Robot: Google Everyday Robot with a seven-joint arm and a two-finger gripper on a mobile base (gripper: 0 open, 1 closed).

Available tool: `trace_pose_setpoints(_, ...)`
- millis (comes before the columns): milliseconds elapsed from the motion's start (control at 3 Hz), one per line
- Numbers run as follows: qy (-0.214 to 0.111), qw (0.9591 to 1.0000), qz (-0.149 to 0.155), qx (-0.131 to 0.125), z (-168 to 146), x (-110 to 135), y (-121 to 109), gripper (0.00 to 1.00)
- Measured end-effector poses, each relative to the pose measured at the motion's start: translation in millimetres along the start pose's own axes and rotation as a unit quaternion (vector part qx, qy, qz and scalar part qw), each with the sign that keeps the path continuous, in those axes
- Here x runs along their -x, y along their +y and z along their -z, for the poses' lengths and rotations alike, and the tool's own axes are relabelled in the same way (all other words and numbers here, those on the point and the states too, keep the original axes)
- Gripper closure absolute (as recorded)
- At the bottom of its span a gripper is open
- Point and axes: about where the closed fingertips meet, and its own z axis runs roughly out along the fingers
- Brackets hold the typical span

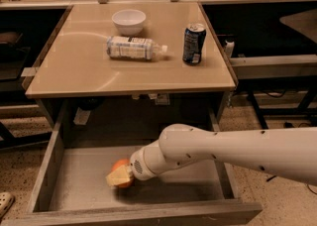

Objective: Place orange into top drawer

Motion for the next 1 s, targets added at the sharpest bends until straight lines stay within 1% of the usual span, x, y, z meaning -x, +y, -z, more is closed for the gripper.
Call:
trace_pose_setpoints(667,0.0,1.0,0.0,0.0,0.0,0.0,0.0,0.11)
trace_pose_setpoints(1000,0.0,1.0,0.0,0.0,0.0,0.0,0.1,0.0)
